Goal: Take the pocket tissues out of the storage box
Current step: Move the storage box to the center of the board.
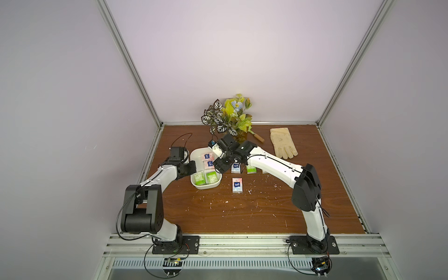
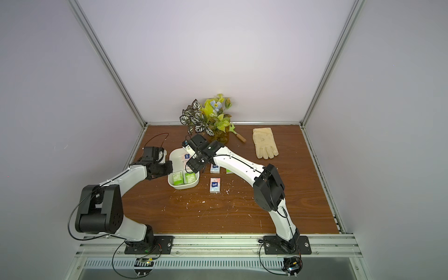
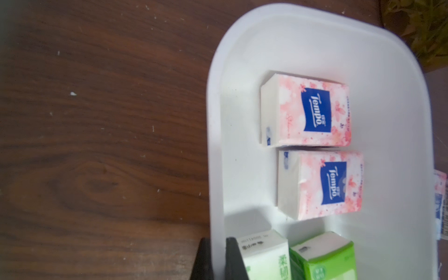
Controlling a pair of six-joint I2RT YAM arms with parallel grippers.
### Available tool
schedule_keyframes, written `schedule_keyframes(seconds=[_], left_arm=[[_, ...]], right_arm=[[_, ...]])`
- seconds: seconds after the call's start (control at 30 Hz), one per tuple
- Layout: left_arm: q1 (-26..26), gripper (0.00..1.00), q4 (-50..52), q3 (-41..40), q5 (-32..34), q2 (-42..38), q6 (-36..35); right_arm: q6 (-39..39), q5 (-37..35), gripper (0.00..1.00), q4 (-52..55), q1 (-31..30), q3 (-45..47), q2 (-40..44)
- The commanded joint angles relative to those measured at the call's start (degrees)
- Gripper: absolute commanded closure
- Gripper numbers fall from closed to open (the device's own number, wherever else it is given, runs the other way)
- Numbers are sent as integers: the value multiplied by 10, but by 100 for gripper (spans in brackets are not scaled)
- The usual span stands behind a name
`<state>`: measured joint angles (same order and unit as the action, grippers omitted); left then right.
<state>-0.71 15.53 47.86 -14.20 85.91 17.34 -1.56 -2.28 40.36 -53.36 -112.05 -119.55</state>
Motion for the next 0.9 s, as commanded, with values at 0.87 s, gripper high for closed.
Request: schedule_keyframes(seconds=[0.87], left_arm=[[7,98,57,-78,-36,-103,-28]], right_arm=[[-208,41,32,135,-32,-195,-174]])
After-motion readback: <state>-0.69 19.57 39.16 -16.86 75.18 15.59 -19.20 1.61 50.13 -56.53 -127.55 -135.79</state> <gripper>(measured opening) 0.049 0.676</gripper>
